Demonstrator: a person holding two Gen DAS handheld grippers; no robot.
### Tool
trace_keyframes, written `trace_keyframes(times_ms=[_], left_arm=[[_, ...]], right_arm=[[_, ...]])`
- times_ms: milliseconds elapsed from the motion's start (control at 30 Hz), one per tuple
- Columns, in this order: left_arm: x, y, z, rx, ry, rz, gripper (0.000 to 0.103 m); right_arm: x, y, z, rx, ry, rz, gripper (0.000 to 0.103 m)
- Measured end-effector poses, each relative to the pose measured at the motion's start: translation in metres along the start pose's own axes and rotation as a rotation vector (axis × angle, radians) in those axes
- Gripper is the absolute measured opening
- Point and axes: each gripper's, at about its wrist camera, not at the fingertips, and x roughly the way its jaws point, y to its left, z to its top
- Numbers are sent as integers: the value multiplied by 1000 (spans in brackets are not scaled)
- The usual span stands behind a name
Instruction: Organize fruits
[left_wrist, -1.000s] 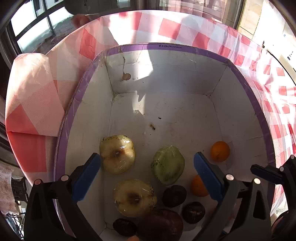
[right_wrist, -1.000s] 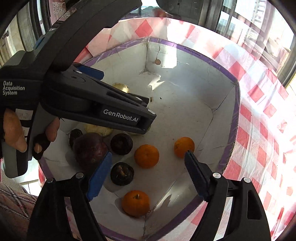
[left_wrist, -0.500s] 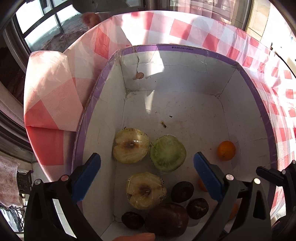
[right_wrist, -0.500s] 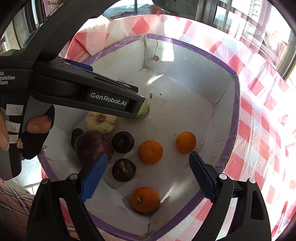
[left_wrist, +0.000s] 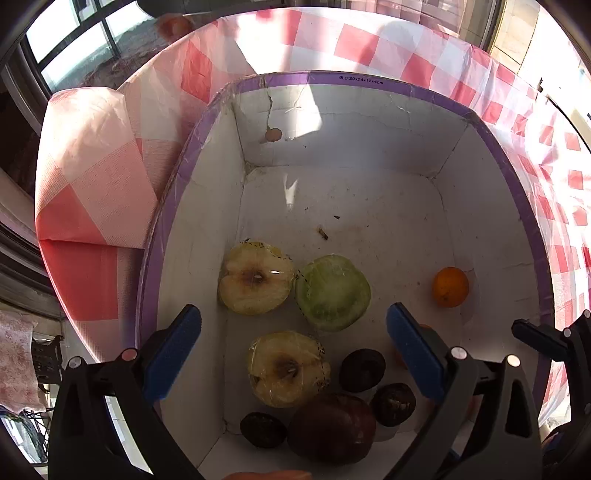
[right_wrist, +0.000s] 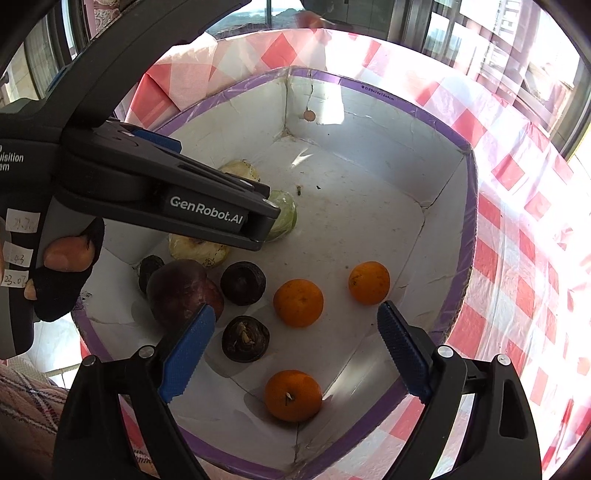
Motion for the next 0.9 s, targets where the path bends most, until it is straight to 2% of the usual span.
trace_keyframes(times_ms=[900], left_arm=[[2, -4, -1, 42, 0, -29, 101]], right_arm=[[-1, -3, -2, -6, 0, -4, 87]])
